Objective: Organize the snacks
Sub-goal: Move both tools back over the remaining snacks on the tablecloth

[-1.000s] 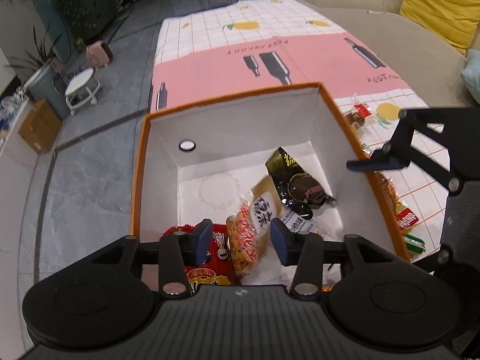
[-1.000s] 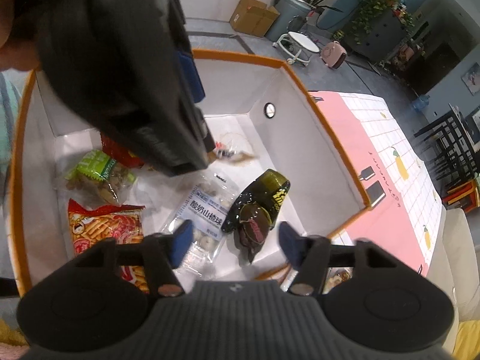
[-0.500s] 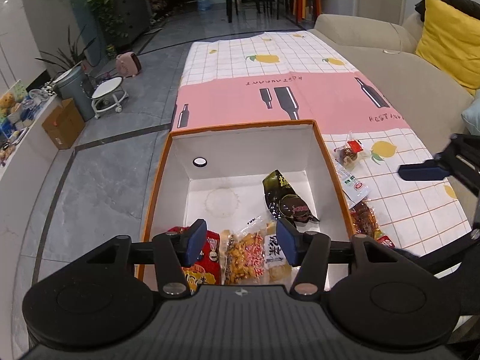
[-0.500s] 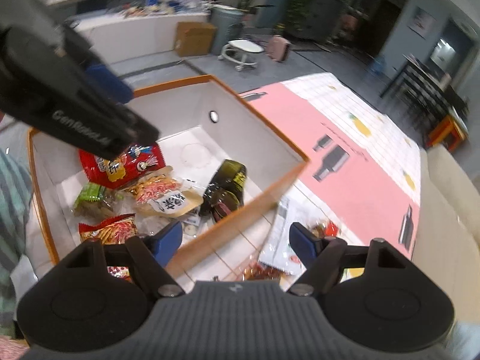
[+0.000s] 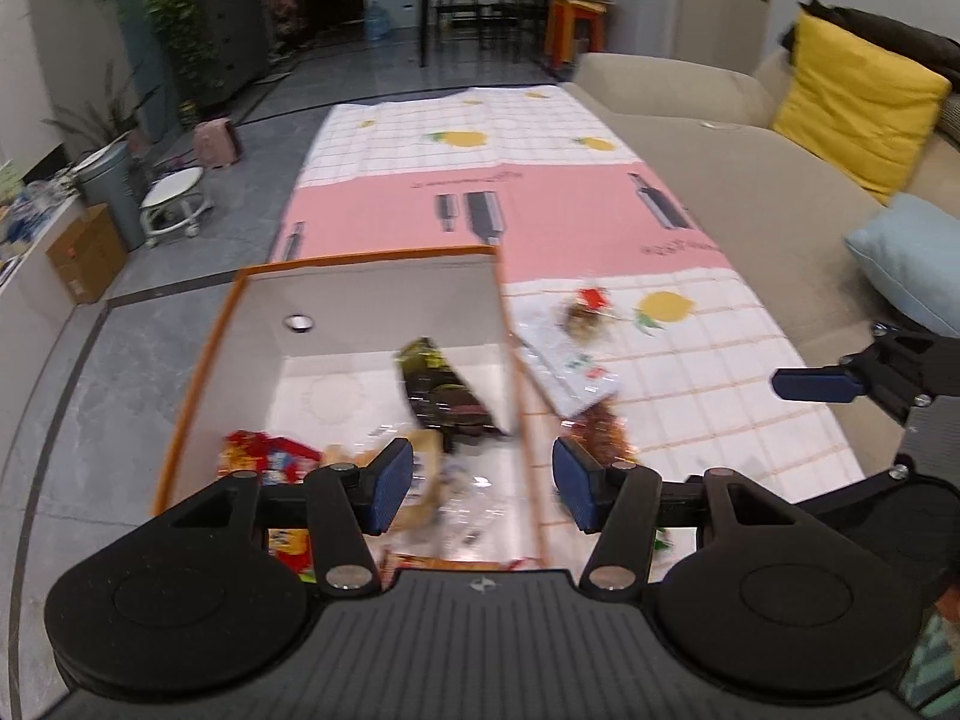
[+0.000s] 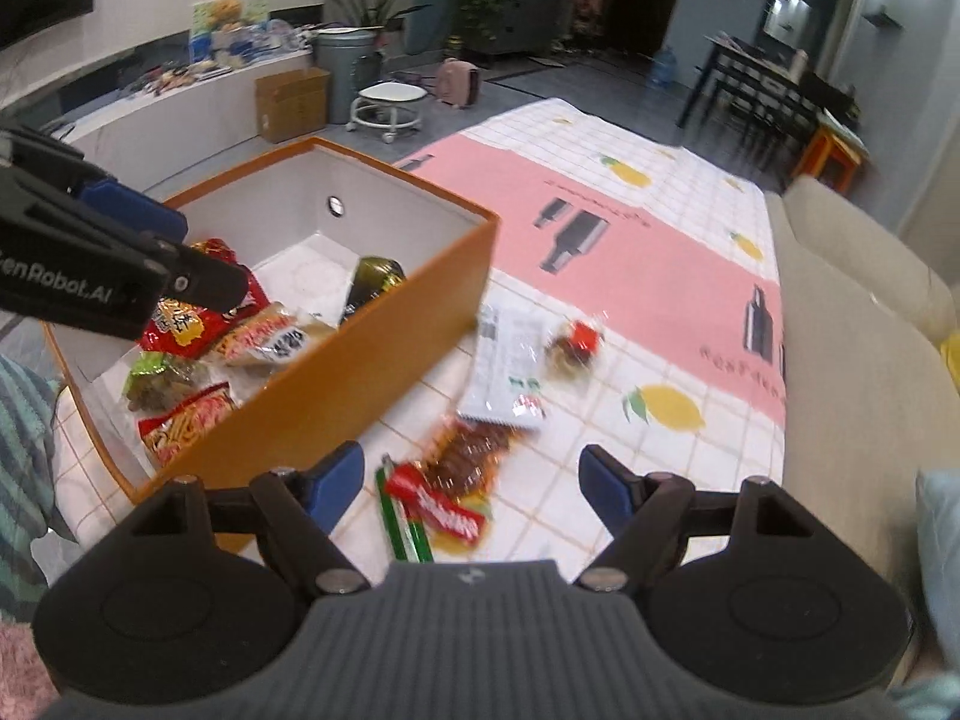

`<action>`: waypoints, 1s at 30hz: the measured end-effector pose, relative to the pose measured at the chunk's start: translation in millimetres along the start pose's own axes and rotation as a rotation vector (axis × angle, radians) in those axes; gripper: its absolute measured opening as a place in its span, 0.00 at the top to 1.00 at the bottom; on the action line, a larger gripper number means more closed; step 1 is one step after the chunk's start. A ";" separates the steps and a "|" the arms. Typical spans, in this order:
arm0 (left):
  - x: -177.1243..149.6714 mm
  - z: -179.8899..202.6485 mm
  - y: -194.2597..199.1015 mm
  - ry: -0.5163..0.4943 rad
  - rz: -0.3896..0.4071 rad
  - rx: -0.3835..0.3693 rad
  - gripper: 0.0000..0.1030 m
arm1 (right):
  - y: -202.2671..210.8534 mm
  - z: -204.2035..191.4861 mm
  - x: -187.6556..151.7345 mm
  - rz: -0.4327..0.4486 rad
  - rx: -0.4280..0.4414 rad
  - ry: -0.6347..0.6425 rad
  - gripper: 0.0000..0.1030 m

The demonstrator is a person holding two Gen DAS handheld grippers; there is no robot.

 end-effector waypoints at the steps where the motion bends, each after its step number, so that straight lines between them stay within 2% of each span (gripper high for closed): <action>1: -0.9 5.7 -2.0 -0.011 -0.003 -0.007 0.39 | 0.8 4.2 -3.8 -0.002 0.005 -0.013 0.26; 9: -13.5 44.6 -15.5 -0.090 -0.046 -0.077 0.39 | 1.9 22.8 -39.2 -0.015 0.051 -0.096 0.27; 19: -43.7 66.6 -38.2 -0.145 -0.157 -0.133 0.39 | -12.2 25.9 -86.0 -0.104 0.089 -0.131 0.31; 24: -53.3 64.4 -42.9 -0.161 -0.185 -0.137 0.39 | -21.2 17.9 -95.0 -0.123 0.136 -0.118 0.33; 27: -53.1 64.1 -45.0 -0.167 -0.182 -0.148 0.39 | -25.2 10.2 -92.4 -0.106 0.152 -0.088 0.36; 30: -47.9 61.6 -45.2 -0.169 -0.166 -0.151 0.39 | -30.0 1.5 -85.3 -0.075 0.172 -0.058 0.44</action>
Point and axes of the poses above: each gripper's, at about its wrist camera, not at the fingertips, and y roughly against the way its jaws point, z to its right, x to its top, the point moved 4 cm from there along -y, roughly the way its jaws point, and after that the axes turned 11 degrees about -x, right-handed, at the moved point
